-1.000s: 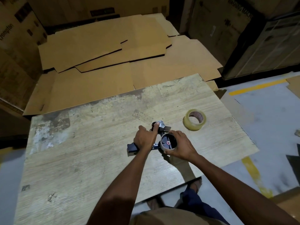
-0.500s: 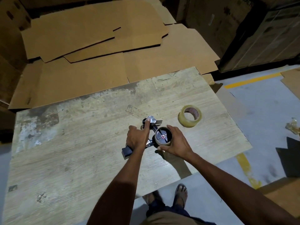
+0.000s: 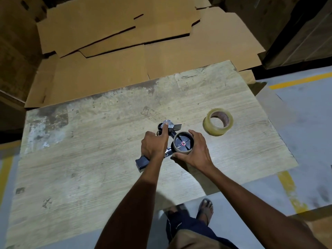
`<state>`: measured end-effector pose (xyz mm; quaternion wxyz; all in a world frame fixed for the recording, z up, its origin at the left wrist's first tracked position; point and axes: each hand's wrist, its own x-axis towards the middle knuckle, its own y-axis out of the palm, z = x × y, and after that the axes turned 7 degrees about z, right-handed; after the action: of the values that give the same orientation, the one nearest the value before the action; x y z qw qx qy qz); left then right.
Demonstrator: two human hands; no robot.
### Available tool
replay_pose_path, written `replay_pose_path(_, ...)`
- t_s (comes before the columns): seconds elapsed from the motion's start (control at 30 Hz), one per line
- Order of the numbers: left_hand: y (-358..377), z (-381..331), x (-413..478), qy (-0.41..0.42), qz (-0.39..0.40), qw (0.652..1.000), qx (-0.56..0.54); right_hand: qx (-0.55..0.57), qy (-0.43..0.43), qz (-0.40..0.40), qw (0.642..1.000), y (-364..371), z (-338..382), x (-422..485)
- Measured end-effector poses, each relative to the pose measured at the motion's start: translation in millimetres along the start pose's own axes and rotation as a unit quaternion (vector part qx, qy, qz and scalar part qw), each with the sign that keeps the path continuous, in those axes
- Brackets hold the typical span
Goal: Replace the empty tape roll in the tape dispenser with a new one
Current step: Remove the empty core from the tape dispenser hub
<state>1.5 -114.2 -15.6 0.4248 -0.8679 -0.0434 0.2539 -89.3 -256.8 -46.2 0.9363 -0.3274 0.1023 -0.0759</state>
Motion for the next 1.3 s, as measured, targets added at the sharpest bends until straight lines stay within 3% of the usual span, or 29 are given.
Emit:
replay_pose_path(0.5,9,-7,-4,-0.044,0.034,0.997,0.047,0.037,-0.033,-0.017,0.999,0,-3,11)
replay_pose_path(0.87,14,-14,-5,-0.044,-0.044,0.998,0.019,0.012,-0.033,-0.047,0.998,-2,0,15)
replay_pose_path(1.3,20,-12,-4,-0.007,-0.082,0.997,0.005,-0.029,-0.187,0.076,0.979,-30,-20,38)
